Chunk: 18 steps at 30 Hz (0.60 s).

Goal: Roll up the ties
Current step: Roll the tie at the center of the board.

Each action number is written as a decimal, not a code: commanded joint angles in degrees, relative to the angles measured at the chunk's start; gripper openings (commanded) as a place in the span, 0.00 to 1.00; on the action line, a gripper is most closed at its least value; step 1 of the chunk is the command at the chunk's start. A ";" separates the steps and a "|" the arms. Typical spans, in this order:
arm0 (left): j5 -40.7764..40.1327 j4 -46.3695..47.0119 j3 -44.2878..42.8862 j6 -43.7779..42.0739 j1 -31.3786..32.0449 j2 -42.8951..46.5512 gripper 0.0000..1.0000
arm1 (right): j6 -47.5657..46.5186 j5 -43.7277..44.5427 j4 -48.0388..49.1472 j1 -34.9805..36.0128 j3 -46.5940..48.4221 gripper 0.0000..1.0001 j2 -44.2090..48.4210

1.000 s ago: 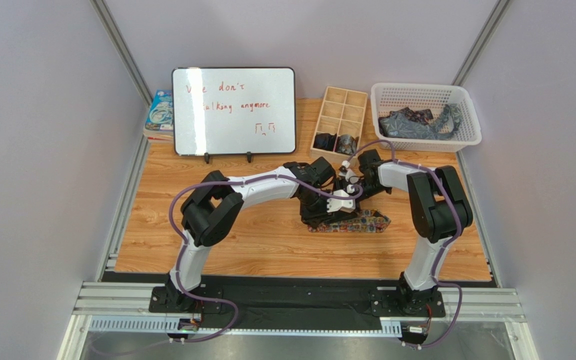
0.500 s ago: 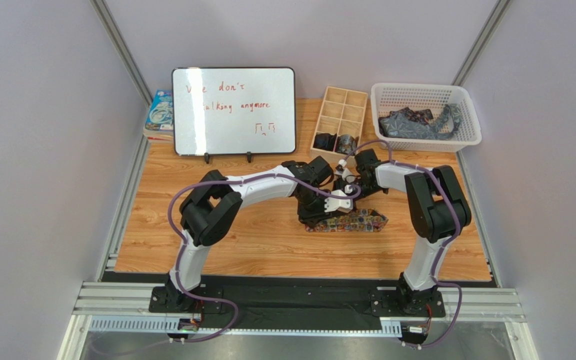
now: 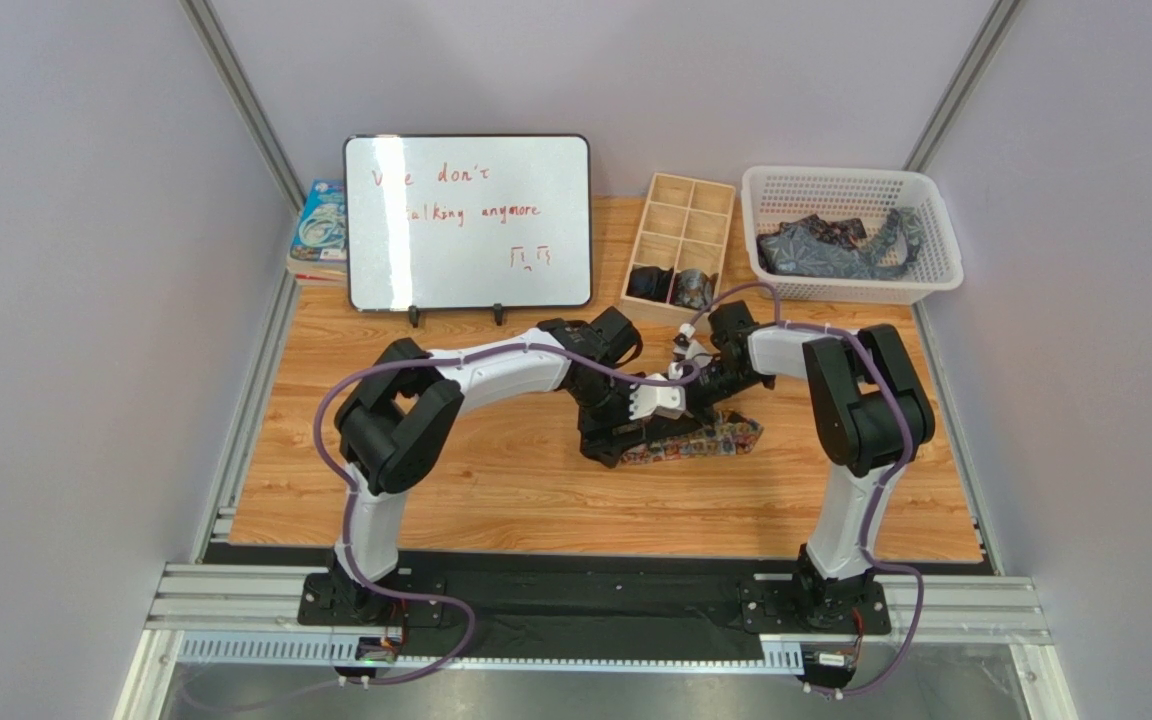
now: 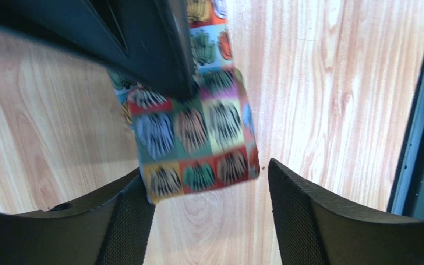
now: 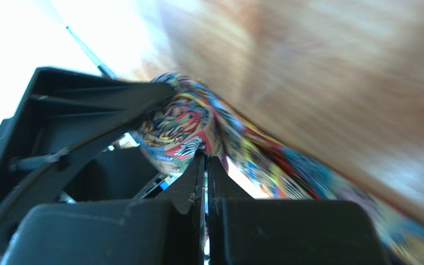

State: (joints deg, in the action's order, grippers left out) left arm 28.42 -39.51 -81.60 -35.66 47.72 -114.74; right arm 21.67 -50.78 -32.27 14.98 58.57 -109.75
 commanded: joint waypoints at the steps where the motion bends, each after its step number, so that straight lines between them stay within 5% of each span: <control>1: 2.25 4.34 4.42 1.56 -1.31 6.45 0.79 | -1.89 11.84 0.72 -0.22 0.76 0.00 -2.39; 14: 4.18 34.46 19.72 17.99 -3.34 13.66 0.89 | -3.30 19.49 -3.32 0.75 4.27 0.00 -5.56; 18: -0.20 34.24 19.91 16.94 -0.97 11.13 0.77 | -3.57 19.32 -3.50 1.10 4.36 0.00 -5.91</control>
State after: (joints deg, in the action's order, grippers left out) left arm 29.39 -10.94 -61.21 -20.43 45.52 -103.44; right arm 21.08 -42.96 -38.02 15.57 63.11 -112.86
